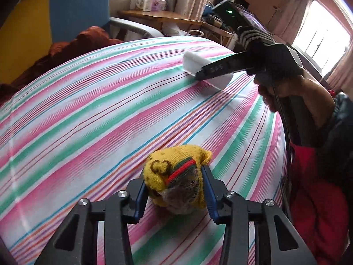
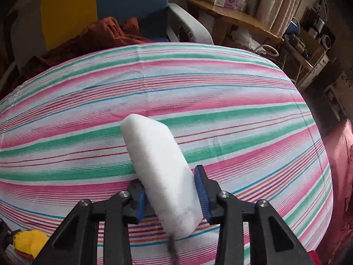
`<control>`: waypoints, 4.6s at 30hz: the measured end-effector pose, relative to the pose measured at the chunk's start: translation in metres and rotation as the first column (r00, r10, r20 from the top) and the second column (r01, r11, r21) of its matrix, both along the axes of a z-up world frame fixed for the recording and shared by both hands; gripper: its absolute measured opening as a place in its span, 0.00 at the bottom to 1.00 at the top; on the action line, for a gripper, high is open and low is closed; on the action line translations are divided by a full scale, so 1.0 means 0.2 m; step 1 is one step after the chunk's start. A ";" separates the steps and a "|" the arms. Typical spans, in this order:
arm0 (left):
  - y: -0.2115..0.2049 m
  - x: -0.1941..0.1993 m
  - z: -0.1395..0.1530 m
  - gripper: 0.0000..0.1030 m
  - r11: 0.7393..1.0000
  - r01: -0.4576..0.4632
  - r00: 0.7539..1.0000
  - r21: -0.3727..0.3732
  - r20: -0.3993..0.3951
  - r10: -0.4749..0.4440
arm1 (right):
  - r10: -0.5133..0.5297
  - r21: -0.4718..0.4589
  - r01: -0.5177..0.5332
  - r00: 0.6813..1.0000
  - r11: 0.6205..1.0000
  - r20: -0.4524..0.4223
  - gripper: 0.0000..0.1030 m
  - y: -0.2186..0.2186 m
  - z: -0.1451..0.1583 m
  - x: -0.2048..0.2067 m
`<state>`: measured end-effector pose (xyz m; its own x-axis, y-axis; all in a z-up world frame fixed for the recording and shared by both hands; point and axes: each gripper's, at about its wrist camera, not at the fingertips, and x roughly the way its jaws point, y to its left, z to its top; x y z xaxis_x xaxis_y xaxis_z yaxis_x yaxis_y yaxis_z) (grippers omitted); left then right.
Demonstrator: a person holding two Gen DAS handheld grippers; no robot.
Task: Organize objects
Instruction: 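Grasp the yellow knit glove with left gripper while right gripper grasps the white foam block, then carry the glove and foam block into the gold tray, opening both grippers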
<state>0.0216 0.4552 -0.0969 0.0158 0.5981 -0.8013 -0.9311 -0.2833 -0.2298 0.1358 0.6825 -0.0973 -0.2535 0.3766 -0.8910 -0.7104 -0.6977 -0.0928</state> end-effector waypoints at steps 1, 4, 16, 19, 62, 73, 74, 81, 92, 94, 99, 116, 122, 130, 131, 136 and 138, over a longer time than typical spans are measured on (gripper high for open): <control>-0.05 -0.01 0.00 0.43 1.000 -0.016 1.000 -0.001 0.003 0.016 | 0.021 0.008 -0.021 1.000 1.000 -0.008 0.34 -0.03 0.02 0.00; -0.19 -0.05 0.00 0.43 0.998 -0.070 0.997 -0.007 0.029 0.070 | 0.111 -0.038 -0.114 0.992 0.993 -0.068 0.34 -0.11 0.04 -0.04; -0.45 -0.06 0.03 0.44 0.984 -0.174 0.984 -0.024 -0.038 0.173 | 0.249 -0.177 -0.251 0.968 0.952 -0.033 0.34 -0.41 0.01 -0.19; -0.49 -0.04 0.05 0.44 0.983 -0.184 0.981 -0.021 -0.069 0.183 | 0.272 -0.172 -0.266 0.962 0.948 0.007 0.34 -0.49 0.01 -0.22; -1.30 -0.17 0.41 0.44 0.868 -0.463 0.857 0.181 -0.159 0.490 | 0.407 -0.248 -0.433 0.901 0.867 -0.149 0.34 -1.46 0.15 -0.51; -1.41 -0.18 0.42 0.44 0.849 -0.489 0.841 0.198 -0.150 0.519 | 0.410 -0.303 -0.447 0.894 0.841 -0.179 0.37 -1.53 0.11 -0.51; -1.42 -0.18 0.42 0.44 0.849 -0.489 0.841 0.200 -0.151 0.520 | 0.405 -0.315 -0.442 0.897 0.840 -0.178 0.38 -1.53 0.11 -0.50; -1.44 -0.18 0.41 0.44 0.848 -0.490 0.839 0.199 -0.155 0.521 | 0.410 -0.292 -0.433 0.901 0.853 -0.140 0.47 -1.54 0.07 -0.45; -1.54 -0.22 0.40 0.44 0.825 -0.530 0.820 0.194 -0.131 0.557 | 0.461 -0.222 -0.467 0.884 0.856 -0.081 0.55 -1.59 0.04 -0.52; -1.57 -0.23 0.40 0.44 0.819 -0.541 0.814 0.193 -0.125 0.567 | 0.477 -0.204 -0.478 0.877 0.854 -0.058 0.58 -1.61 0.03 -0.55; -1.63 -0.25 0.38 0.45 0.805 -0.563 0.803 0.186 -0.108 0.586 | 0.516 -0.175 -0.510 0.856 0.842 -0.011 0.58 -1.66 0.01 -0.61; -1.79 -0.29 0.41 0.45 0.771 -0.605 0.771 0.199 -0.096 0.629 | 0.496 -0.120 -0.489 0.868 0.864 0.036 0.58 -1.67 -0.02 -0.62; -1.91 -0.33 0.43 0.45 0.731 -0.653 0.731 0.200 -0.089 0.677 | 0.517 -0.099 -0.512 0.856 0.853 0.024 0.56 -1.69 -0.01 -0.57; -2.10 -0.36 0.43 0.45 0.672 -0.715 0.671 0.191 -0.081 0.737 | 0.447 -0.132 -0.461 0.886 0.877 -0.126 0.55 -1.68 0.10 -0.50; -2.11 -0.36 0.42 0.45 0.668 -0.720 0.668 0.189 -0.074 0.741 | 0.441 -0.133 -0.461 0.884 0.877 -0.157 0.55 -1.69 0.14 -0.50; -2.08 -0.34 0.39 0.45 0.682 -0.710 0.685 0.176 -0.056 0.727 | 0.468 -0.112 -0.506 0.847 0.855 -0.254 0.55 -1.79 0.29 -0.55; -2.05 -0.34 0.38 0.45 0.694 -0.699 0.697 0.171 -0.055 0.715 | 0.499 -0.105 -0.541 0.823 0.835 -0.271 0.55 -1.86 0.33 -0.59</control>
